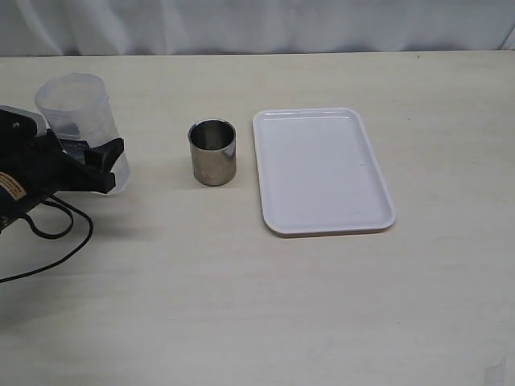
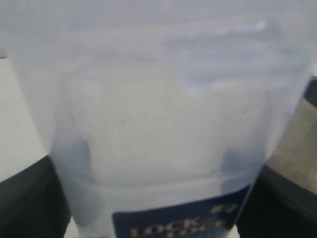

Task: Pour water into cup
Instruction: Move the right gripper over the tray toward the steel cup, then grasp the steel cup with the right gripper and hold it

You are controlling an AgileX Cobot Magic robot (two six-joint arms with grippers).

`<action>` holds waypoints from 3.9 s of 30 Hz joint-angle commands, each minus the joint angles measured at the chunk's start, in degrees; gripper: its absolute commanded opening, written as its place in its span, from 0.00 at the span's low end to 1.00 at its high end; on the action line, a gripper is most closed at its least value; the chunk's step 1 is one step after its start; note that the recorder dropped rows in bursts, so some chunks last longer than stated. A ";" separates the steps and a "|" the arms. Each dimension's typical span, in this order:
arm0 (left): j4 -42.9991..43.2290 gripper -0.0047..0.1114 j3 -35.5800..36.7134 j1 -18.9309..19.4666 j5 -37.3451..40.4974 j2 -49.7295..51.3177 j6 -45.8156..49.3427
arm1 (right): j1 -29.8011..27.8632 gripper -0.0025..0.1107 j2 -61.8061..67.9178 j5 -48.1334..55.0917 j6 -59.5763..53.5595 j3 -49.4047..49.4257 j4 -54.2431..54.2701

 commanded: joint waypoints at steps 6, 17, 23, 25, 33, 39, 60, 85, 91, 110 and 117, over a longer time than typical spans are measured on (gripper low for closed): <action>-1.54 0.04 0.00 -0.07 -0.72 0.11 -2.50 | -0.22 0.84 34.15 -17.68 -0.19 -6.59 -13.12; -1.67 0.04 -1.16 -0.07 -0.72 0.11 0.12 | -0.22 0.86 79.39 -42.43 -4.47 -20.88 -26.28; -1.77 0.04 -1.16 -0.07 -0.72 0.11 0.12 | 4.37 0.86 91.78 -42.43 -2.98 -29.37 -28.47; -1.77 0.04 -1.30 -0.07 -0.72 0.11 0.12 | 6.99 0.86 95.44 -42.43 -4.03 -32.10 -28.74; -1.77 0.04 -1.74 -0.07 -0.72 0.11 0.12 | 12.94 0.99 103.11 -37.12 -8.84 -40.80 -24.80; -1.77 0.04 -1.74 -0.07 -0.72 0.11 0.12 | 16.12 0.99 107.07 -28.87 -10.06 -45.73 -18.03; -1.77 0.04 -1.74 -0.07 -0.72 0.11 0.12 | 16.41 0.99 127.43 -31.75 -10.06 -62.25 -33.31; -1.74 0.04 -2.25 -0.07 -0.72 0.11 0.12 | 22.59 0.99 138.29 -27.78 -8.14 -75.89 -31.65; -1.74 0.04 -2.25 -0.07 -0.72 0.11 0.12 | 23.11 0.99 139.70 -28.69 -7.76 -77.36 -31.48; -1.74 0.04 -2.25 -0.07 -0.72 0.11 0.12 | 23.11 0.99 139.70 -32.56 -2.76 -77.36 -31.20; -1.74 0.04 -2.25 -0.07 -0.72 0.11 0.12 | 23.11 0.99 139.70 -32.56 -2.76 -77.36 -31.23</action>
